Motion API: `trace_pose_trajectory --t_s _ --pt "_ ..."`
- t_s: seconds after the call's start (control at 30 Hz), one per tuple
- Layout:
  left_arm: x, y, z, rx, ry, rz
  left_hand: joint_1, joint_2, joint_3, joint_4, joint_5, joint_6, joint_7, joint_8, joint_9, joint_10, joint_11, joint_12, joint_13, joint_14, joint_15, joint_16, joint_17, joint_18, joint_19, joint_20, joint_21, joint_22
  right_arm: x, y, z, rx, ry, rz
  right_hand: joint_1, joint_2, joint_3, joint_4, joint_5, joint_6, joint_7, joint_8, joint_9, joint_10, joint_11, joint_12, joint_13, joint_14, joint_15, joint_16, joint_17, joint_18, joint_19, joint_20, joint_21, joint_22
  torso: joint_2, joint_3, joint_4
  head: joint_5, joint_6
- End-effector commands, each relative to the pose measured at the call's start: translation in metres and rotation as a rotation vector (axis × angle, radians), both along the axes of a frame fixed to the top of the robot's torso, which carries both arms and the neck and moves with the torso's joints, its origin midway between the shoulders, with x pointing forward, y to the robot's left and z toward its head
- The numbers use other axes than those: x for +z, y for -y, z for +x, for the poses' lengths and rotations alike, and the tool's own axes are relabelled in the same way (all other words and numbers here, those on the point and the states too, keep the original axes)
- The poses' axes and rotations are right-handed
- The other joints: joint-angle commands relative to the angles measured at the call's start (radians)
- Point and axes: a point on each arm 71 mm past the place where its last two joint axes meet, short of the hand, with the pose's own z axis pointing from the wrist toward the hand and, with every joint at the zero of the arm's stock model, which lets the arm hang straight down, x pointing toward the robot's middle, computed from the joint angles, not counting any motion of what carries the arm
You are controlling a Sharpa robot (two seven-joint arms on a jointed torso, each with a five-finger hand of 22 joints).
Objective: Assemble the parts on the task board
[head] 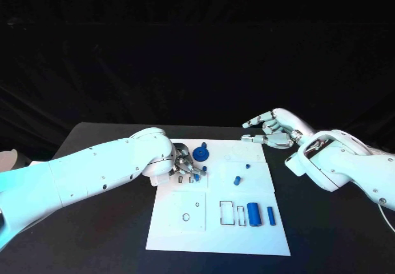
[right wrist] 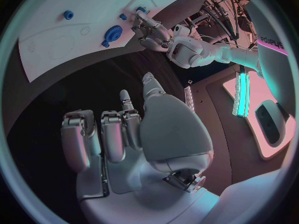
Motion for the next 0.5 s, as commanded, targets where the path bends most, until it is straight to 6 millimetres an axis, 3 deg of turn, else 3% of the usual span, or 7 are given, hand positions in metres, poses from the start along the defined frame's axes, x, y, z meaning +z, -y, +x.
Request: trace_pose_trajectory --t_s 0.03,0.27,0.4,0.5 --pt "-0.0004 0.0024 -0.0007 -0.023 -0.005 0.021 0.013 0.000 0.007 -0.001 0.003 -0.003 -0.004 0.004 0.004 0.007 -0.002 0.005 0.002 0.105 -0.009 0.003 0.263 -0.017 0.052 -0.006 0.005 0.125 -0.0015 -0.0015 -0.0005 0.015 -0.009 -0.014 -0.007 0.005 -0.003 0.001 0.004 0.005 -0.005 0.004 0.001 0.057 -0.001 -0.004 0.205 0.078 0.002 -0.007 0.153 0.010 0.064 0.001 -0.005 0.194 0.000 -0.0002 -0.0005 0.001 0.000" --pt "-0.0004 0.0043 -0.0015 -0.030 -0.006 0.022 0.049 -0.003 0.031 -0.011 0.004 -0.006 -0.006 0.007 0.018 0.009 -0.004 0.009 0.007 0.105 -0.011 0.003 0.263 -0.018 0.053 -0.007 0.006 0.128 -0.0021 -0.0018 -0.0007 0.017 -0.014 -0.016 -0.007 0.006 -0.003 0.001 0.006 0.006 -0.005 0.004 0.001 0.057 -0.001 -0.003 0.205 0.078 0.002 -0.007 0.152 0.010 0.064 0.001 -0.004 0.194 -0.001 0.0001 0.0003 0.001 -0.001" --pt "-0.0001 0.0051 -0.0017 -0.029 -0.003 0.019 0.094 0.008 0.069 -0.028 0.010 -0.012 -0.010 0.004 0.024 0.007 -0.008 0.008 0.007 0.105 -0.014 0.003 0.263 -0.018 0.053 -0.009 0.006 0.128 -0.0024 -0.0020 -0.0005 0.017 -0.016 -0.017 -0.007 0.006 -0.003 0.001 0.006 0.006 -0.005 0.004 0.001 0.057 -0.001 -0.003 0.205 0.078 0.002 -0.007 0.152 0.010 0.064 0.001 -0.004 0.194 -0.001 -0.0004 0.0008 0.000 -0.002" --pt "0.0002 0.0055 -0.0020 -0.028 0.001 0.016 0.196 0.031 0.156 -0.080 0.069 -0.031 -0.019 -0.011 0.023 0.000 -0.017 0.002 0.005 0.105 -0.023 0.003 0.263 -0.017 0.052 -0.017 0.005 0.127 -0.0027 -0.0022 -0.0005 0.018 -0.017 -0.017 -0.006 0.007 -0.003 0.001 0.007 0.006 -0.005 0.004 0.002 0.058 -0.001 -0.002 0.206 0.078 0.002 -0.007 0.153 0.010 0.064 0.001 -0.004 0.194 0.000 0.0000 0.0007 0.001 -0.003"
